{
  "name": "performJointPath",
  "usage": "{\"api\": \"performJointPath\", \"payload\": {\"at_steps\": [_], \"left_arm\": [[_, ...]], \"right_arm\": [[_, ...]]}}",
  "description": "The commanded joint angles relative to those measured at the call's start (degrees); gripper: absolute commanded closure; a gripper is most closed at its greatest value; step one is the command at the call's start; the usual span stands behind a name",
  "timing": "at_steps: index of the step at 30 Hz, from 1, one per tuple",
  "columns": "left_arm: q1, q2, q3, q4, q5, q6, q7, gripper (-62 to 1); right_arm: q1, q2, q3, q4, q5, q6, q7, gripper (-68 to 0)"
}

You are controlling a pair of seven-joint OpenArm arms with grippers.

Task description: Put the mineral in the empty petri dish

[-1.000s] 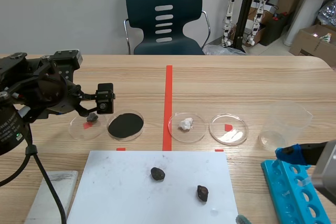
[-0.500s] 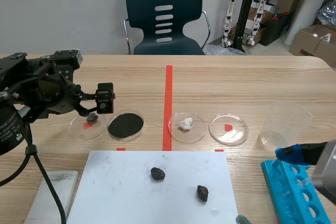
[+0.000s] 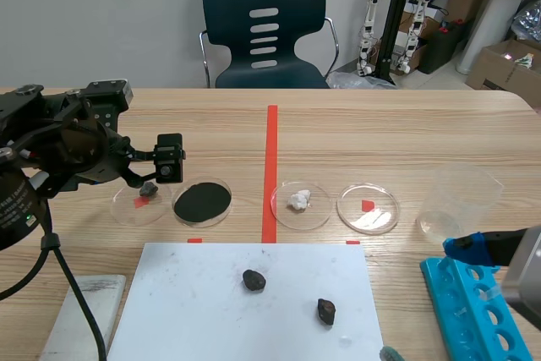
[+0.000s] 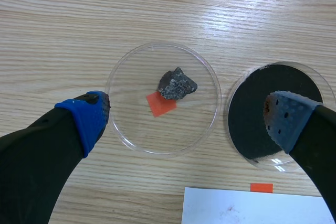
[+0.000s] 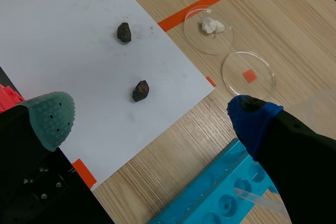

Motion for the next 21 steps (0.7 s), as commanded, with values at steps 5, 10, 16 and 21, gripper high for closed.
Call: {"api": "performJointPath", "payload": {"at_steps": [5,10,16,21], "left_arm": [[-0.8,-0.5,-0.2,0.0,0.1,-0.1,-0.5,-61.3],[-0.8,-0.5,-0.2,0.0,0.0,-0.1,-0.5,-61.3],[-0.8,-0.5,-0.2,0.0,0.0,-0.1,-0.3,-61.3],[-0.8,-0.5,-0.2,0.0,0.0,-0.1,0.1,-61.3]], "right_arm": [[-0.2,0.0,0.1,1.1,0.7,-0.2,0.8,-60.8],[-0.2,0.0,0.1,1.1,0.7,-0.2,0.8,-60.8],[-0.2,0.0,0.1,1.1,0.7,-0.2,0.8,-60.8],[-0.2,0.0,0.1,1.1,0.7,-0.2,0.8,-60.8]]}}
